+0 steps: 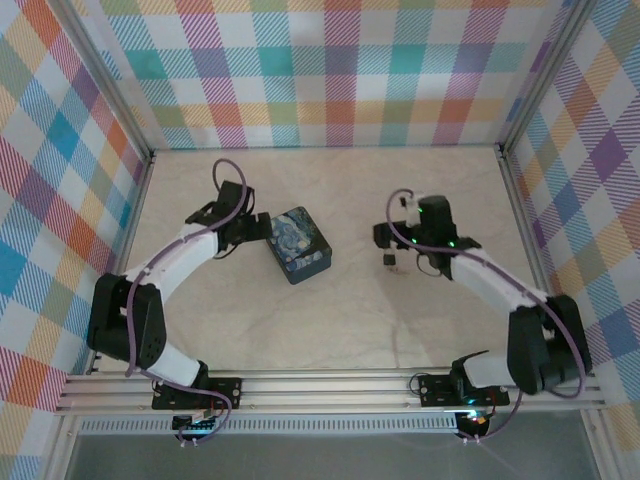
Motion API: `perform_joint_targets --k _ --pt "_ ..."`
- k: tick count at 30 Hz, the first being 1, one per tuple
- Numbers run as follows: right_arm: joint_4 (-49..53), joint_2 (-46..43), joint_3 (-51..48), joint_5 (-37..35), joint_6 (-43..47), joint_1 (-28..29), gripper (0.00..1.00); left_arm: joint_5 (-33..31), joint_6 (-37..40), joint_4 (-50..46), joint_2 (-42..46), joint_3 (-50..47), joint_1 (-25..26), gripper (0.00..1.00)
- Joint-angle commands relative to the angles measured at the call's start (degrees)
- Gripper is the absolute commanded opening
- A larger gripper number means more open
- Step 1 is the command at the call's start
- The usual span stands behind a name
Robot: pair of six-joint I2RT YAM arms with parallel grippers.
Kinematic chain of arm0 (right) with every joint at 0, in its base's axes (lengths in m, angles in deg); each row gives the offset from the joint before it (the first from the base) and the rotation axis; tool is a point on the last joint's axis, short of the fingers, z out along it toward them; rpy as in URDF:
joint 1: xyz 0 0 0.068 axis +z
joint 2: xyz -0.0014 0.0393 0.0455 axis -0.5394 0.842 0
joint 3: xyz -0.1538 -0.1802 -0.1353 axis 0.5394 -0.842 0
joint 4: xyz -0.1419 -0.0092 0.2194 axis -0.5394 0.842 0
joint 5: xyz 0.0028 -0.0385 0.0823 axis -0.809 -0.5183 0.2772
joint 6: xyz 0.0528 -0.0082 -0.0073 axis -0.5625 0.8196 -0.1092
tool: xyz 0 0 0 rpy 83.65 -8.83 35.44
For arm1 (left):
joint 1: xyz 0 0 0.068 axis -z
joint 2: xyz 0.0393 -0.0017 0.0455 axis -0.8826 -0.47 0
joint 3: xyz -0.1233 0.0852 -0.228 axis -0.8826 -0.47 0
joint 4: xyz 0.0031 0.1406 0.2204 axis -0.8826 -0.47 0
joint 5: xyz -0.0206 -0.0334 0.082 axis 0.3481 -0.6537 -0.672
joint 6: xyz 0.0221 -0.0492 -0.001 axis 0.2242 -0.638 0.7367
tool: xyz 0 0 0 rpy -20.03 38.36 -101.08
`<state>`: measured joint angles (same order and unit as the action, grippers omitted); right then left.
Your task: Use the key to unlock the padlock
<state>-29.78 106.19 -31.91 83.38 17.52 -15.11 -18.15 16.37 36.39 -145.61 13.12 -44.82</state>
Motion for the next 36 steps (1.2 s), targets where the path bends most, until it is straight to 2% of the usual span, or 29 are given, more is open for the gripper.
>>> perform_joint_targets --k 1,4,9,11,13,14,16,18,21,25,36 --pt "-5.78 -5.61 -7.15 -5.24 3.19 -2.94 1.0 -9.24 13.48 19.58 4.75 -11.24 -1.59 0.97" --pt "-8.81 -8.87 -10.96 -2.67 2.33 -7.63 1.0 -6.26 20.16 34.17 5.79 -21.13 -1.76 0.98" --pt "-12.66 -6.14 -12.55 -0.34 5.75 -12.89 1.0 -5.0 19.53 49.61 1.04 -27.22 -4.44 0.94" --pt "-20.36 -4.67 -16.38 0.19 5.77 -14.01 1.0 -3.54 20.5 53.2 -0.08 -28.14 -5.46 0.93" --pt "-30.45 -1.84 -19.72 1.49 4.63 -15.34 1.0 0.51 19.41 55.5 -1.49 -28.7 -7.67 1.0" --pt "-29.62 -0.92 -18.53 2.11 5.96 -15.39 1.0 1.88 17.86 55.38 -1.53 -28.82 -9.28 1.0" --pt "-36.73 1.64 -19.36 3.35 7.76 -15.34 1.0 6.47 15.66 60.99 -2.18 -31.55 -12.38 1.0" --pt "-42.33 5.17 -18.97 1.76 9.42 -15.51 1.0 8.28 15.82 67.37 -3.96 -34.29 -13.12 1.0" --pt "-52.98 13.2 -20.51 2.51 8.06 -16.37 1.0 8.37 15.74 66.37 -3.7 -34.32 -13.18 1.0" --pt "-48.79 12.43 -19.32 3.1 7.39 -17.45 1.0 8.41 15.56 66.12 -3.94 -33.89 -13.28 1.0" --pt "-49.72 12.58 -19.54 2.92 7.27 -17.47 1.0 8.37 15.62 66.25 -3.76 -34.05 -13.27 1.0"
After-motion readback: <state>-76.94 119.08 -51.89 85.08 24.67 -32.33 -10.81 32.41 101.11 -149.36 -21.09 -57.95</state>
